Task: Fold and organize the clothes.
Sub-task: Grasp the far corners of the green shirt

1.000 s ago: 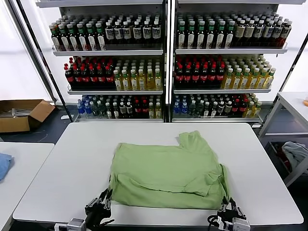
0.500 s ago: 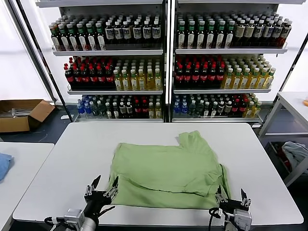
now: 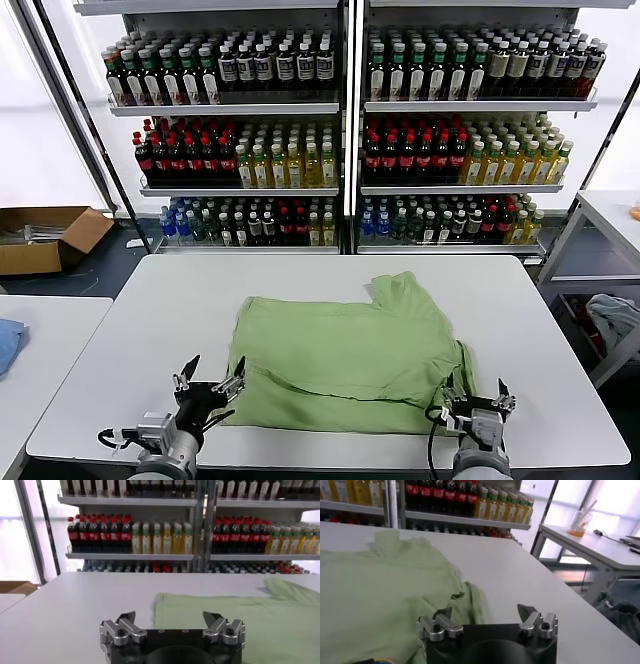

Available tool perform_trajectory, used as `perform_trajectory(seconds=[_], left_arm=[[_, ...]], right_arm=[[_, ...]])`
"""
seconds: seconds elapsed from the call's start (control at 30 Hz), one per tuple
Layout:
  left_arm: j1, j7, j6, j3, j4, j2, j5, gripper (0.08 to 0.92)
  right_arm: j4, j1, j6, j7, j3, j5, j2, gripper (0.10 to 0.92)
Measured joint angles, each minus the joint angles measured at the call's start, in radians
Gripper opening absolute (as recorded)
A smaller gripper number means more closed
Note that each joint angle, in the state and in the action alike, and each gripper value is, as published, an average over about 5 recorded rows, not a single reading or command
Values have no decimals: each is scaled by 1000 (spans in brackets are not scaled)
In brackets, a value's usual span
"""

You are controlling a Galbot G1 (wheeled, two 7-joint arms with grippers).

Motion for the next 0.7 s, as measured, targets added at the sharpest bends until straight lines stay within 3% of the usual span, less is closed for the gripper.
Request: perform_trajectory(seconds=[0.7], left_arm=[[-288,16,53,60,209,69,-86,823]], right_arm=[[-387,487,5,16,-39,107,133,823]])
